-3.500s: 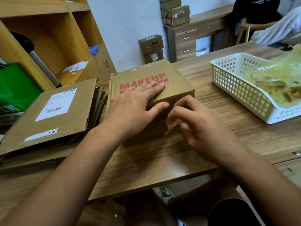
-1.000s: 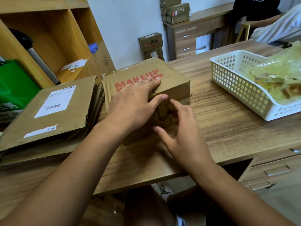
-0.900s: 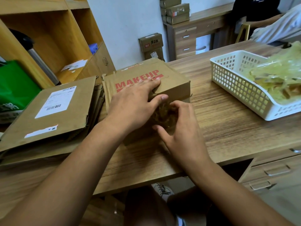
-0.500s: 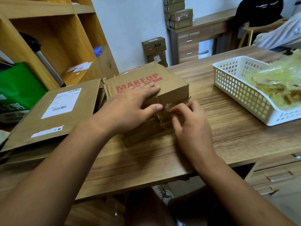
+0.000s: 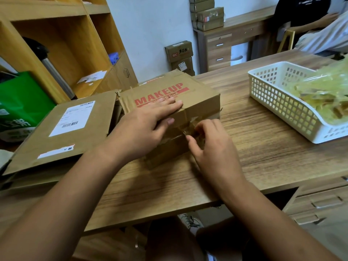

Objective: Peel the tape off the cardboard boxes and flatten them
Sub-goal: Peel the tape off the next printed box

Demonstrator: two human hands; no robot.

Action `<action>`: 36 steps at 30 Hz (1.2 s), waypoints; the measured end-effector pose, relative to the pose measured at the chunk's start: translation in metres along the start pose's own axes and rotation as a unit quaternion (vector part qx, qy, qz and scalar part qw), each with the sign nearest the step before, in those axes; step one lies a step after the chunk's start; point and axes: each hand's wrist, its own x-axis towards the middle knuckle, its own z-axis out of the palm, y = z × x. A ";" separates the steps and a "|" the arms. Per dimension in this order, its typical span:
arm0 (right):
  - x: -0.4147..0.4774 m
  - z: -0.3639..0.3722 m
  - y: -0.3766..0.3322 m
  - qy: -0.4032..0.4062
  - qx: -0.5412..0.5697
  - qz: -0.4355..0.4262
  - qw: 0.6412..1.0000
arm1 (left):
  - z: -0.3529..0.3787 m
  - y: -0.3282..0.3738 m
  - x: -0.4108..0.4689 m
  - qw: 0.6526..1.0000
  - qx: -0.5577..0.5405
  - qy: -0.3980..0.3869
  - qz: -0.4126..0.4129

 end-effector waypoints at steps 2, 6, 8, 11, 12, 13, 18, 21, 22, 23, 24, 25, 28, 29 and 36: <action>0.000 0.002 -0.003 -0.006 -0.003 -0.001 1.000 | 0.004 0.004 0.000 1.000 0.024 0.017 -0.003; 0.004 0.003 0.000 -0.003 -0.003 0.004 1.000 | 0.008 0.011 -0.001 0.998 0.054 0.027 -0.007; 0.004 0.005 0.001 0.003 0.005 0.001 1.000 | 0.009 0.013 0.000 0.997 0.070 0.025 -0.012; 0.003 0.005 0.004 0.005 0.032 -0.001 0.999 | 0.010 0.014 0.002 0.996 0.078 0.020 -0.022; 0.002 0.004 0.004 0.005 0.034 -0.005 0.999 | 0.011 0.015 0.002 0.996 0.078 0.019 -0.024; 0.000 0.002 0.004 0.004 0.032 -0.009 0.999 | 0.011 0.015 0.003 0.997 0.077 0.018 -0.025; -0.019 0.001 -0.011 -0.041 0.046 -0.040 0.997 | 0.011 0.017 0.007 0.997 0.065 0.018 -0.029; -0.024 -0.002 -0.015 -0.048 0.077 -0.041 0.995 | 0.009 0.018 0.007 0.998 0.059 0.017 -0.028; -0.028 -0.003 -0.020 -0.063 0.084 -0.052 0.993 | 0.009 0.018 0.007 0.998 0.058 0.016 -0.028; -0.033 -0.004 -0.027 -0.087 0.095 -0.066 0.989 | 0.009 0.018 0.008 0.998 0.056 0.015 -0.027; -0.040 -0.004 -0.035 -0.121 0.110 -0.081 0.983 | 0.009 0.018 0.009 0.998 0.055 0.016 -0.028; -0.048 -0.004 -0.043 -0.160 0.125 -0.098 0.974 | 0.010 0.019 0.009 0.998 0.053 0.019 -0.030; -0.058 -0.005 -0.048 -0.211 0.148 -0.114 0.959 | 0.010 0.021 0.010 0.998 0.032 0.023 -0.038; -0.055 -0.007 -0.043 -0.204 0.162 -0.094 0.961 | 0.009 0.020 0.010 0.999 0.020 0.025 -0.043; -0.026 -0.028 -0.007 -0.081 0.313 0.121 0.938 | -0.005 0.003 0.010 0.998 -0.063 0.001 -0.033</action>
